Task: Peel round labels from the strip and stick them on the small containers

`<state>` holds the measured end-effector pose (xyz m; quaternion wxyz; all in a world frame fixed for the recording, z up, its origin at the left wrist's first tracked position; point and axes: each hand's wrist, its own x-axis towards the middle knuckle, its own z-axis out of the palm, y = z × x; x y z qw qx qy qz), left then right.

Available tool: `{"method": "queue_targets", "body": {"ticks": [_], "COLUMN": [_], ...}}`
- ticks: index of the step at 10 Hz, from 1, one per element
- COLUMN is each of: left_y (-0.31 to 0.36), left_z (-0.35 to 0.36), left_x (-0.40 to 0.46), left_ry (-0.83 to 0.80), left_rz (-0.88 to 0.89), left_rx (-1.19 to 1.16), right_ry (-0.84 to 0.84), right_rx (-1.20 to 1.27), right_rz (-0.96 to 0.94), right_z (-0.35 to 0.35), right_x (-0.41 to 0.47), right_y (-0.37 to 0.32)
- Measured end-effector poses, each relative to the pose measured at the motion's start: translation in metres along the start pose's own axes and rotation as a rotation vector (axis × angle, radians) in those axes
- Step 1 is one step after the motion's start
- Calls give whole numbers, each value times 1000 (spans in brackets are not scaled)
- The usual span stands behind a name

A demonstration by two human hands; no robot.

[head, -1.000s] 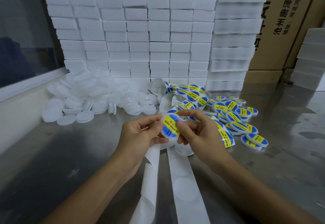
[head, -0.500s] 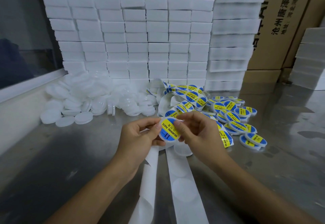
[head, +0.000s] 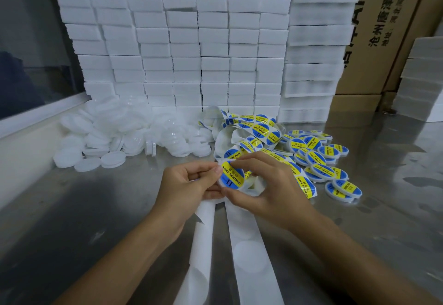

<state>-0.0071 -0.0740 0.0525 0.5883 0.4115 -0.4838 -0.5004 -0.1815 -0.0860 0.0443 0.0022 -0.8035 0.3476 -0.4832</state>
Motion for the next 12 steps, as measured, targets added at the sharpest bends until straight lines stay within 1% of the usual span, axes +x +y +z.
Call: {"method": "queue_targets", "body": {"ticks": [1, 2, 3, 4, 5, 6, 7, 8, 9, 10, 11, 12], "left_y": [1, -3, -7, -13, -17, -20, -23, -17, -1, 22, 40, 50], "left_z": [-2, -9, -17, -21, -24, -27, -29, -31, -31, -31, -33, -46], "left_x": [1, 8, 13, 15, 18, 19, 18, 20, 20, 9, -14, -66], "left_ry": [33, 138, 210, 219, 213, 202, 176, 173, 155, 48, -30, -47], "left_rz": [31, 108, 127, 111, 99, 91, 96, 127, 205, 295, 332, 373], "left_rx": [50, 158, 243, 285, 329, 370, 418, 449, 461, 602, 667, 640], "right_ry": [17, 96, 143, 178, 170, 84, 47, 50, -39, -160, -197, -223], "right_rx": [-37, -152, -319, -426, -523, -567, -607, -546, -399, -353, -236, -103], "right_rz": [43, 226, 472, 663, 783, 829, 828, 787, 668, 495, 384, 295], "right_z": [-11, -29, -49, -61, -63, -61, -62, -62, -59, -58, -69, -92], "right_x": [3, 4, -4, -14, -24, -28, -27, -21, -7, 1, -14, -49], "right_y": [11, 37, 75, 105, 122, 131, 129, 114, 83, 42, -4, -53]}}
